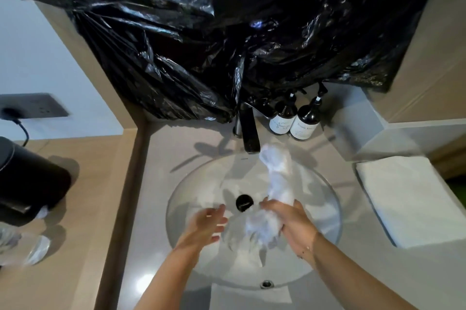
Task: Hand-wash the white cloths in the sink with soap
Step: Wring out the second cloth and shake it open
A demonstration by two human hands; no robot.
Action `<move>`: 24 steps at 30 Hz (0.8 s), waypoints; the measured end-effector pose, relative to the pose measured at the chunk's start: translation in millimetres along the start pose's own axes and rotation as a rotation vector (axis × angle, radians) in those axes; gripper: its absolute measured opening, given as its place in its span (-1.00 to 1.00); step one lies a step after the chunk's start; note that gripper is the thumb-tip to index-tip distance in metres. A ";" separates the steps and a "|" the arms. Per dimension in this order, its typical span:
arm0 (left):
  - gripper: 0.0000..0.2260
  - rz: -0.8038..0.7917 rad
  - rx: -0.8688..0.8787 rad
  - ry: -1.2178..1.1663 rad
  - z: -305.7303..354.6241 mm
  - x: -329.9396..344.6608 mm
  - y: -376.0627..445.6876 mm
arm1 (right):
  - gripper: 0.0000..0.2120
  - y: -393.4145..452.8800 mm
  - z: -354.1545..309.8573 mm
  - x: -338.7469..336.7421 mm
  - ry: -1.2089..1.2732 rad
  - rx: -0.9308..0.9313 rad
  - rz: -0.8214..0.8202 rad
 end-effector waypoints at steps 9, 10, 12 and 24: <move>-0.28 -0.561 -0.631 -1.088 7.3 85.3 -40.4 | -0.70 -37.7 -17.7 23.4 0.244 -0.190 0.021; -0.34 -0.502 -0.578 -1.041 11.7 88.2 -39.0 | -0.63 -41.2 -19.7 25.7 0.248 -0.199 0.039; -0.48 -0.401 -0.518 -0.999 16.3 93.1 -36.5 | -0.68 -48.4 -25.6 27.3 0.244 -0.238 0.078; -0.88 -0.305 -0.280 -1.004 42.5 96.1 -39.6 | -0.56 -35.6 -19.0 -34.7 -0.240 -0.067 0.056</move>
Point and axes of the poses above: each hand's wrist, its own y-axis towards the middle knuckle, its own x-axis out of the palm, z = x × y, the point moved 4 cm from there along y, towards the middle knuckle, and after that the axes turned 8 degrees about -y, right-handed, at the moved point
